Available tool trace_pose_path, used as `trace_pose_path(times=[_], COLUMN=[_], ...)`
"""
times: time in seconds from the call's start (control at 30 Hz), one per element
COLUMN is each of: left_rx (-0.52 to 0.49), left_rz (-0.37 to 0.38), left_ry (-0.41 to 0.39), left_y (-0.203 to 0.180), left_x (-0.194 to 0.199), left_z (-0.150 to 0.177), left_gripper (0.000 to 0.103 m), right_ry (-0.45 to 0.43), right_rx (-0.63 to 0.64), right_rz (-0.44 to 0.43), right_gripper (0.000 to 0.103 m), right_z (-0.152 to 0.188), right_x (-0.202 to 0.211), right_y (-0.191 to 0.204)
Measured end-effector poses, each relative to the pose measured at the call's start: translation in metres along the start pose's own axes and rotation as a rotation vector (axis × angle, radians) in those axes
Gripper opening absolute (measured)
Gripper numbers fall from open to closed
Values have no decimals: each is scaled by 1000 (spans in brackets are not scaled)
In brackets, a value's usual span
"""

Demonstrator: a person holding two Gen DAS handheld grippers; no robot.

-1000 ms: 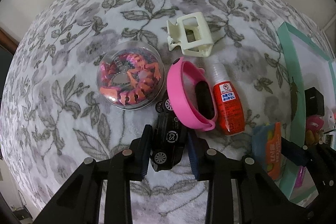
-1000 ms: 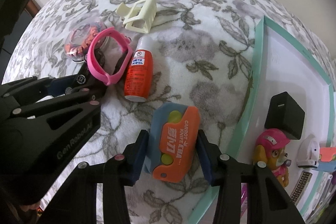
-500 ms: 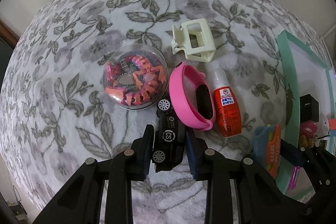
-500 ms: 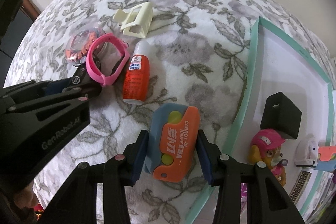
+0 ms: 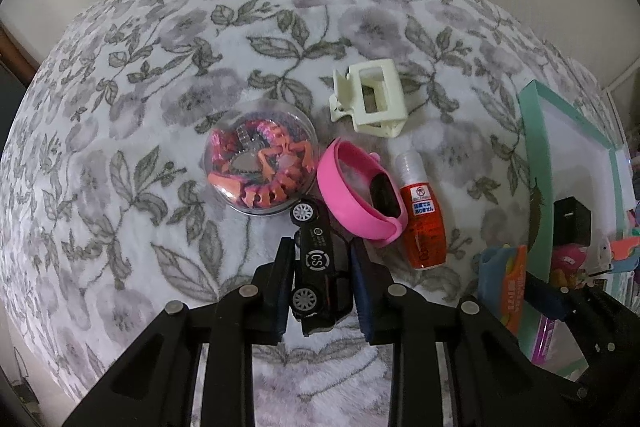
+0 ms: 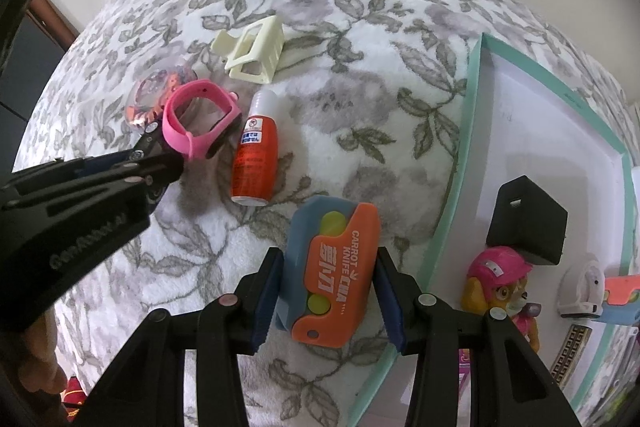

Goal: Organize rigid objects
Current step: 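Carry the orange carrot knife toy and black toy car over the white tray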

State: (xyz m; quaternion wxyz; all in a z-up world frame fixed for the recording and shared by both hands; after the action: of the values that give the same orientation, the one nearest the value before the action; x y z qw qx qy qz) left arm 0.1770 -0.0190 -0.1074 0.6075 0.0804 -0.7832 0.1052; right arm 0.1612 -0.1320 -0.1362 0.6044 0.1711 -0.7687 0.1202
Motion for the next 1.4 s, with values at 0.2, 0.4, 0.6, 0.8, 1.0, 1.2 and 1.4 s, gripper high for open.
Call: trace_pose_path(times=[0.2,0.4,0.6,0.8,1.0,1.2,1.4], left_rx=[15,32,57,51,16,-44,-119], left_rz=[16,33,69,134,206,245,272], left_ry=[-35,-92,-157,-211,-222,-230,-210], left_y=[4,8,8,-4,-36,-78,-129], left_x=[20,41,68,92,102,104,82], left_z=[-10,-20,-27,-32,-29,-25,-22], left_gripper=[28,28,28,28,28,28,28], right_ry=[-21,-80,-138,-187,-215,-230,-232], right_rx=[-16,-39,-58,-90,-129,-180,-263], right_rz=[-10,-6,4,10,18,22,52], right_gripper=[48,48,48,48,48,48,48], right_z=[-3,-8,-10,-10,-9,-1,10], right_x=[9,36,61,81,86,91,88], right_y=[-5,-16,-25,-35,-55,-84,-127])
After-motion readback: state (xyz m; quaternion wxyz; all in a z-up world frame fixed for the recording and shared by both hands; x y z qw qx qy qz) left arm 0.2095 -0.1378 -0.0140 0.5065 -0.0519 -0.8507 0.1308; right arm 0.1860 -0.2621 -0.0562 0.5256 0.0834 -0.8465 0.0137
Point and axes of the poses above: each gripper's, at about its wrist camera, not at the fingertips, and x roughly against the way its jaws point, y to its left, z to its underside, the point moved 5 cm from there along -x, roughly the way its jaws point, and after that the axes turned 11 degrees about x, right-handed, at the moved point
